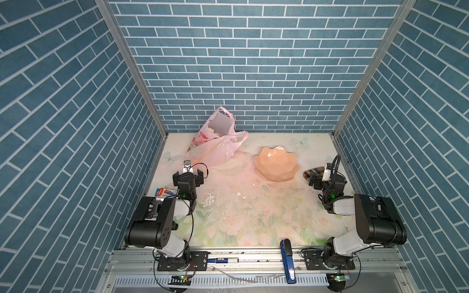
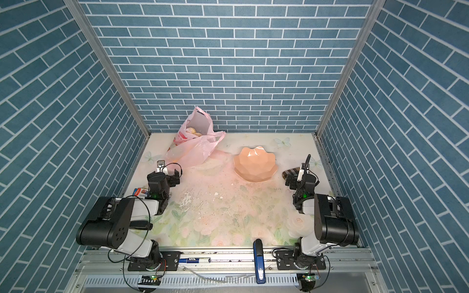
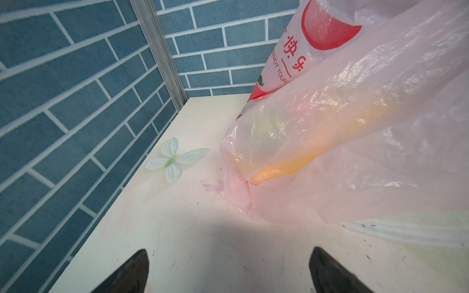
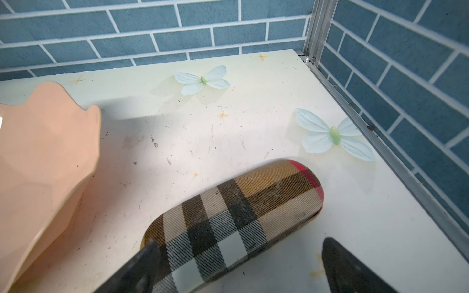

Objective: Take fruits out of the plastic bag
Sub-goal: Move the plate to the center of the table.

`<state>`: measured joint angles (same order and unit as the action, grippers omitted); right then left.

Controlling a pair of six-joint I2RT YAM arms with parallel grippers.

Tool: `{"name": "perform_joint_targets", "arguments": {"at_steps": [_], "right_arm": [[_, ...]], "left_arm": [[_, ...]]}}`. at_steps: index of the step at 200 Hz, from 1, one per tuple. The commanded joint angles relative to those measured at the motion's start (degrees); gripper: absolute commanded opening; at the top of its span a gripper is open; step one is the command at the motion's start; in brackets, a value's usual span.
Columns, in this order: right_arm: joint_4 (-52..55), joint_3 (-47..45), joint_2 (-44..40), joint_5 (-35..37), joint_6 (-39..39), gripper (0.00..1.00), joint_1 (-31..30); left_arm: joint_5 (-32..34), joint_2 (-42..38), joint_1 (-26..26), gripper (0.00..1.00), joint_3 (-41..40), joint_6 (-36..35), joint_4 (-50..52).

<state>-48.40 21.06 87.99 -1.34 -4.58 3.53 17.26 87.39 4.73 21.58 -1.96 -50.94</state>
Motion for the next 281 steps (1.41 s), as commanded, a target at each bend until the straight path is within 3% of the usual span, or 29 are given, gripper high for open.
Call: {"name": "perform_joint_targets", "arguments": {"at_steps": [1,184,201,230,250,281], "right_arm": [[-0.55,1.7,0.28,-0.4,1.74,0.99,-0.23],[-0.83,1.6,0.1,-0.21,1.54,0.99,-0.19],[5.46,3.36,-3.53,1.99,0.52,0.99,-0.1],[27.11,12.78,-11.32,3.89,-1.57,0.99,-0.11],[39.45,18.25,-15.64,9.88,-11.82,0.99,-0.06],[53.4,24.07,-19.69,6.38,-18.54,0.99,0.07]], "left_arm": [[-0.19,0.19,-0.34,0.99,-0.58,-0.1,-0.79],[-1.48,-0.66,-0.34,0.99,-0.3,-0.69,0.0],[-2.29,-5.27,-0.34,0.99,2.11,-1.11,8.05],[6.53,-14.87,-0.34,0.99,14.94,6.4,39.33],[10.75,-16.37,-0.45,0.99,24.91,14.68,56.33],[1.37,-18.72,-0.86,0.99,29.92,16.76,64.11]]}}
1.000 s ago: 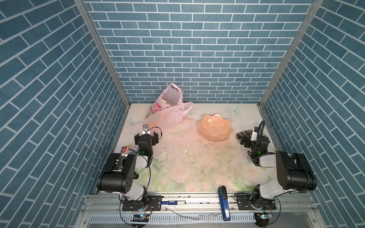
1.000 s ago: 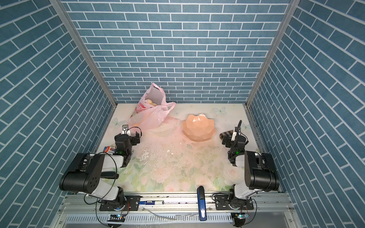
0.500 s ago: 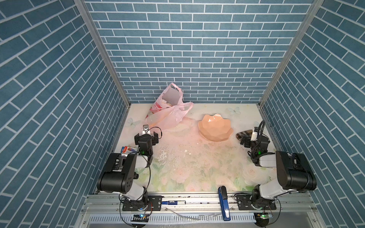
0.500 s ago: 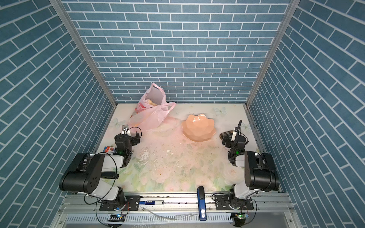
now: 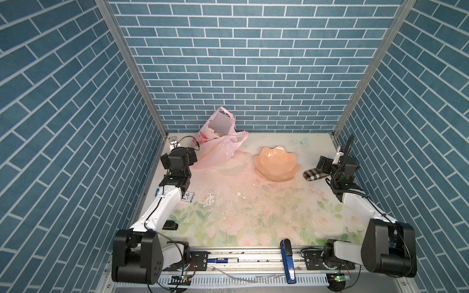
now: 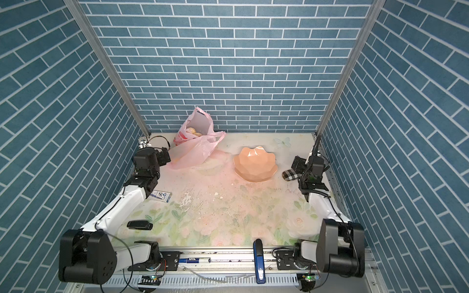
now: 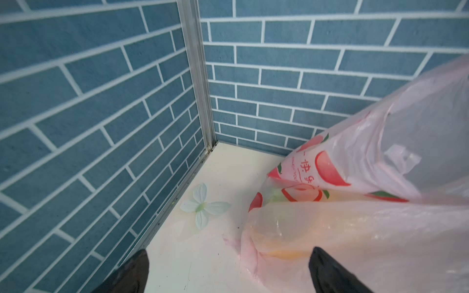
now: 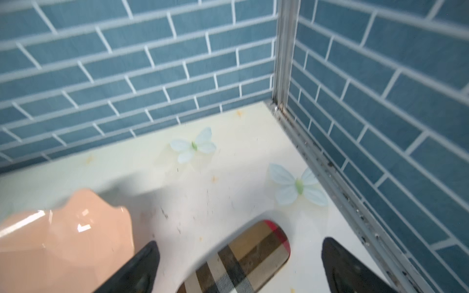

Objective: Take fruits out of the plastic bag
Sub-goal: Move the plate to the center of the table.

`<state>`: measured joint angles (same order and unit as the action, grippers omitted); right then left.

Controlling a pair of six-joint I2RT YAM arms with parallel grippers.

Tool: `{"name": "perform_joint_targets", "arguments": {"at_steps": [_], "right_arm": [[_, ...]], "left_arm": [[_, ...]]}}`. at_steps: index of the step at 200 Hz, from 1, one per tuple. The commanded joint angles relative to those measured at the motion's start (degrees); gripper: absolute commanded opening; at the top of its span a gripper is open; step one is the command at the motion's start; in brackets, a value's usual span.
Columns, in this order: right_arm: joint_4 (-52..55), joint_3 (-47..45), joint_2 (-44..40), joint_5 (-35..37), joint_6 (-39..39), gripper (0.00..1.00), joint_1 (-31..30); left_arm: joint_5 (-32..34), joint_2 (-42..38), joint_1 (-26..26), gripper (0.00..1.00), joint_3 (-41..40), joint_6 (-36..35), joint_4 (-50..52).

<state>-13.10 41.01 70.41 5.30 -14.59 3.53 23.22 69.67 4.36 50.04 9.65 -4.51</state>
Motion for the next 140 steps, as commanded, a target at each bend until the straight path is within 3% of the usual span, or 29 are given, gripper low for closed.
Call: {"name": "perform_joint_targets", "arguments": {"at_steps": [1,31,60,101,124,140], "right_arm": [[18.63,4.45,-2.12,-0.5,-8.66,0.99,0.07],[31.34,11.34,-1.4,-6.1,-10.41,0.99,-0.4],[38.75,14.16,-2.25,-6.62,-10.98,0.99,-2.44],[48.5,20.82,1.95,-5.89,-11.85,0.99,-7.85],[47.95,21.15,4.4,-6.92,-12.64,0.87,-9.73],[46.0,20.92,6.37,-8.51,-13.4,0.72,-9.81]], "left_arm": [[-4.99,-1.1,-0.49,0.99,1.59,5.22,17.96],[-14.54,-5.88,-0.38,0.99,1.17,8.21,20.76],[-23.18,-8.53,0.05,0.99,2.06,9.75,24.74],[-22.43,-11.37,3.83,0.99,3.19,10.89,29.89],[-23.04,-12.45,5.1,0.99,3.35,11.44,31.4],[-22.55,-12.42,5.79,0.99,4.4,10.96,33.56]]}}
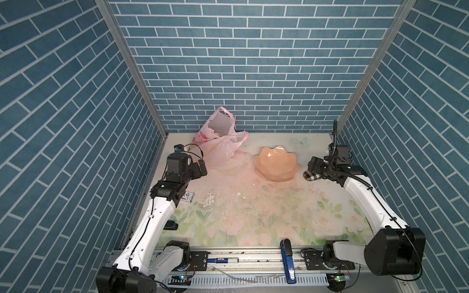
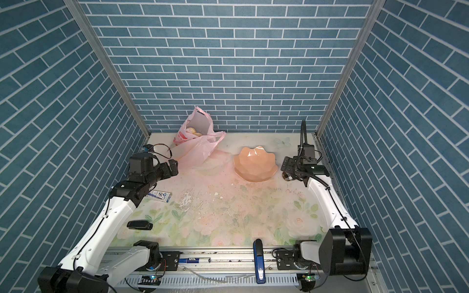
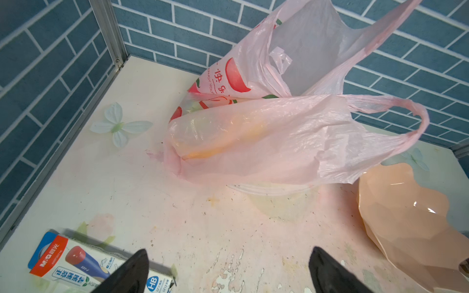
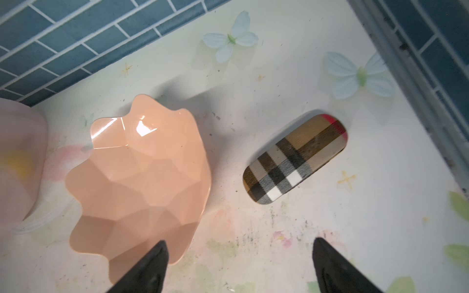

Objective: Take fruits out of the plastic bag
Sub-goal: Move the plate to the center of the table.

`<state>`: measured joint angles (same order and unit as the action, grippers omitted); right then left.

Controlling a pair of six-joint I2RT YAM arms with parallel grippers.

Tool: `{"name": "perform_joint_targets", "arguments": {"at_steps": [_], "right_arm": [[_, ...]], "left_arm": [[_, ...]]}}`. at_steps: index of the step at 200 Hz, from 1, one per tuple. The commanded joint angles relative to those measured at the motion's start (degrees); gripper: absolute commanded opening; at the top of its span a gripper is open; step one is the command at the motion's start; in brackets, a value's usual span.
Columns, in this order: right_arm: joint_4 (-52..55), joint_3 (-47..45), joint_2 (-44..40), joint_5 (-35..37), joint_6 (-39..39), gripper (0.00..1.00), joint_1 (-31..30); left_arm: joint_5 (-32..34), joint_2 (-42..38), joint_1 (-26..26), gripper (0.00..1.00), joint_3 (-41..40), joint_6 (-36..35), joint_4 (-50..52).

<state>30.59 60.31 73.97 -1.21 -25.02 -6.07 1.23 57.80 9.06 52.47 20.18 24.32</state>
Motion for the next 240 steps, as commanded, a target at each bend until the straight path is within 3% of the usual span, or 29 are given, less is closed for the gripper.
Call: {"name": "perform_joint_targets", "arguments": {"at_steps": [1,24,71,180,222,240], "right_arm": [[2.25,1.63,2.96,-2.15,-3.0,0.71,-0.24],[0.37,2.27,6.8,-4.28,-3.77,0.62,-0.36],[-3.35,3.93,14.7,-8.58,-4.29,0.6,-1.05],[-11.0,7.26,26.11,-13.62,-5.88,0.52,-1.78],[-13.79,8.43,29.95,-15.38,-6.49,0.41,-2.2],[-14.0,9.3,31.23,-16.06,-6.63,0.29,-2.63]], "left_arm": [[-0.5,-0.61,1.11,0.99,2.0,0.41,4.89],[0.73,-1.06,1.66,0.99,2.39,0.28,7.15],[1.13,-2.96,2.08,0.99,0.8,0.69,6.41],[-0.44,1.73,2.1,0.99,1.42,1.4,3.9],[-0.45,3.18,2.1,0.99,1.61,1.28,3.47],[-0.36,3.7,2.1,0.99,1.77,1.28,3.54]]}}
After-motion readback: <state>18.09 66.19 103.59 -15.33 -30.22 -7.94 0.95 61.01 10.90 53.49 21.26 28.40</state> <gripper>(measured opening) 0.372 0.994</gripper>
